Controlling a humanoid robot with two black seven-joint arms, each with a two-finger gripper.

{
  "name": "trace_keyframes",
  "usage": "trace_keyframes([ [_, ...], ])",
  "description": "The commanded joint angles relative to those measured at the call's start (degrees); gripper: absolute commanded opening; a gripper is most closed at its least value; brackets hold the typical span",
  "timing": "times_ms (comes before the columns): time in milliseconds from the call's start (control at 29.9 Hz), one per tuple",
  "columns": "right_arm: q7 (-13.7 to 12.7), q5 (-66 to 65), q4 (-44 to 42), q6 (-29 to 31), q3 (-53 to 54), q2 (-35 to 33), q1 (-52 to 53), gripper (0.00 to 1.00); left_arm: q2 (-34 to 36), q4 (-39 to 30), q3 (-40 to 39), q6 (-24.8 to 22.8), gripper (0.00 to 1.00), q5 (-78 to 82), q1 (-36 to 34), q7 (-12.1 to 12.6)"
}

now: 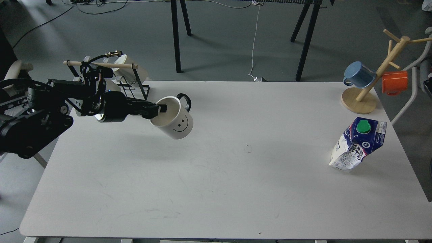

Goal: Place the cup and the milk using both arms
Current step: 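Carry the white mug with the left gripper toward the table center, then release the mug and withdraw the left gripper toward the rack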

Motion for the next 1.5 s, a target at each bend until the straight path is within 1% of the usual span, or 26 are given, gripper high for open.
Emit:
trace_keyframes([
  [0,0.06,0.36,0.02,0.0,-0.08,0.01,-1.11,0.95,-9.15,7.26,0.24,-0.02,0.05,5.31,-0.3,-0.01],
  [67,0.06,0.36,0.02,0.0,0.01,0.01,-1.2,0.95,-13.99,11.31,0.24,-0.02,0.05,8.92,-0.31,-0.01],
  [134,0.06,0.28,0.02,0.0,0.01,0.01,-1.2,0.95,-17.08,13.26,0.33,-0.02,0.05,11.12,-0.13,-0.01],
  [301,-0.02,0.27,0.02,0.0,0.01,-0.08,-1.29,0.95,-21.56,15.99,1.38,-0.02,0.06,12.01,0.92,-0.01],
  [401,-0.02,0.19,0.02,0.0,-0.08,-0.08,-1.38,0.95,-22.89,17.48,1.74,-0.02,0.08,12.01,1.45,-0.01],
  [568,-0.02,0.19,0.02,0.0,-0.08,-0.08,-1.81,0.95,-22.98,17.66,1.74,-0.02,0.11,11.92,2.33,-0.01],
  [635,-0.02,0.19,0.1,0.0,-0.08,0.01,-1.82,0.95,-22.81,17.66,1.74,-0.02,0.15,11.92,2.59,-0.01],
  [668,-0.02,0.19,0.1,0.0,-0.08,0.01,-1.9,0.95,-22.72,17.66,1.74,-0.02,0.16,11.92,2.6,-0.01],
  [735,-0.02,0.1,0.1,0.0,-0.08,0.01,-1.99,0.95,-22.54,17.66,1.74,-0.02,0.21,11.75,2.6,-0.01],
  [869,-0.2,0.45,0.63,0.0,0.0,-0.08,-2.52,0.95,-21.84,17.66,1.48,-0.02,0.36,11.13,2.6,-0.01],
  [902,-0.2,0.62,0.63,0.0,0.01,-0.08,-2.78,0.95,-21.67,17.66,1.3,-0.02,0.43,10.96,2.6,-0.01],
  [969,-0.11,0.98,0.63,0.0,0.09,-0.08,-2.78,0.95,-21.58,17.57,1.12,-0.02,0.52,9.3,2.6,-0.01],
  [1003,-0.11,1.24,0.72,0.0,0.09,-0.08,-2.87,0.95,-21.31,17.49,1.12,-0.02,0.58,7.89,2.6,-0.01],
  [1069,0.41,2.29,1.15,0.0,0.27,-0.43,-3.57,0.95,-19.65,16.96,0.77,-0.02,0.75,3.77,2.51,-0.01],
  [1103,1.11,2.91,2.12,0.0,0.53,-1.48,-4.62,0.95,-18.51,16.87,0.69,-0.02,0.84,0.44,2.42,-0.01],
  [1136,2.16,3.09,3.26,0.0,0.79,-2.79,-5.76,0.95,-17.63,16.87,0.68,-0.02,0.86,-2.81,2.25,-0.01],
  [1203,5.85,2.91,5.19,0.0,0.97,-6.13,-9.27,0.95,-15.7,16.96,0.68,-0.02,0.88,-11.15,1.63,-0.01],
  [1237,7.0,2.91,5.37,0.0,0.97,-7.63,-11.03,0.95,-14.47,16.96,0.6,-0.02,0.89,-16.32,1.54,-0.01],
  [1337,7.53,2.91,5.82,0.0,0.8,-9.48,-15.51,0.97,-10.69,17.13,0.24,-0.02,0.89,-31.1,1.37,-0.01],
  [1470,8.5,3.26,6.17,0.0,0.62,-9.4,-23.6,0.97,-6.99,17.48,-0.54,-0.02,0.89,-47.72,1.36,-0.01],
])
